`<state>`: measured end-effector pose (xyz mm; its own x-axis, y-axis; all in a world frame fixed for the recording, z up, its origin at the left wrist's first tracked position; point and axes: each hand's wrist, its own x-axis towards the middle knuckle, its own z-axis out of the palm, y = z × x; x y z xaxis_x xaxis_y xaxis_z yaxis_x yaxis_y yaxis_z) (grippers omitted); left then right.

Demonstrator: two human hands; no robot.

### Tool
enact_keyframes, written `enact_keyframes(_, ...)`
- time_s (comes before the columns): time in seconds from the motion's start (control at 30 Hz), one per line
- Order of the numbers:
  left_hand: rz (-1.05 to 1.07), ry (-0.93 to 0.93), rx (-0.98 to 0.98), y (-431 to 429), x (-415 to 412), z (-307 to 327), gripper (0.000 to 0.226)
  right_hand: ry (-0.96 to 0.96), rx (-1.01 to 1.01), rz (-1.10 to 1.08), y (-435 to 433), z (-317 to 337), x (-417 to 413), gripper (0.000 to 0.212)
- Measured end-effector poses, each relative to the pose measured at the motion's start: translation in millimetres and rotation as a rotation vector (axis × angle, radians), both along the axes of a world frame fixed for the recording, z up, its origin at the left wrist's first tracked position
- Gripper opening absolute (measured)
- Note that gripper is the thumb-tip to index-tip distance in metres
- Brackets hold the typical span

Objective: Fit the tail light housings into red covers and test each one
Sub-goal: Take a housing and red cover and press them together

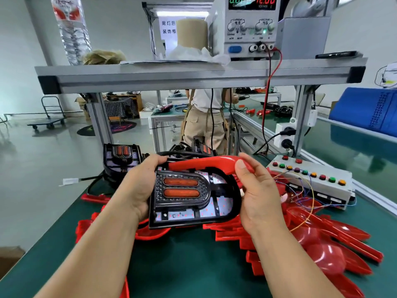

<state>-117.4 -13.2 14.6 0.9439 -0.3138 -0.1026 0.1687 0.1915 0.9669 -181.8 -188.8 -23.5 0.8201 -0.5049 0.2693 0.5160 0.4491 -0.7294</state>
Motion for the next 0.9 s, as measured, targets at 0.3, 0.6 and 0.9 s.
enact_keyframes(0.3,0.152,0.041,-0.074,22.4,-7.8,-20.7,0.048,0.072,-0.281,0.009,5.5,-9.0,1.7,0.034)
enact_keyframes(0.6,0.205,0.094,-0.09,24.2,-9.1,-31.0,0.05,-0.049,-0.326,-0.013,6.7,-7.0,-4.1,0.036)
enact_keyframes(0.9,0.246,0.095,-0.114,23.4,-15.0,-29.7,0.055,0.03,-0.455,0.009,5.1,-10.1,-3.6,0.039)
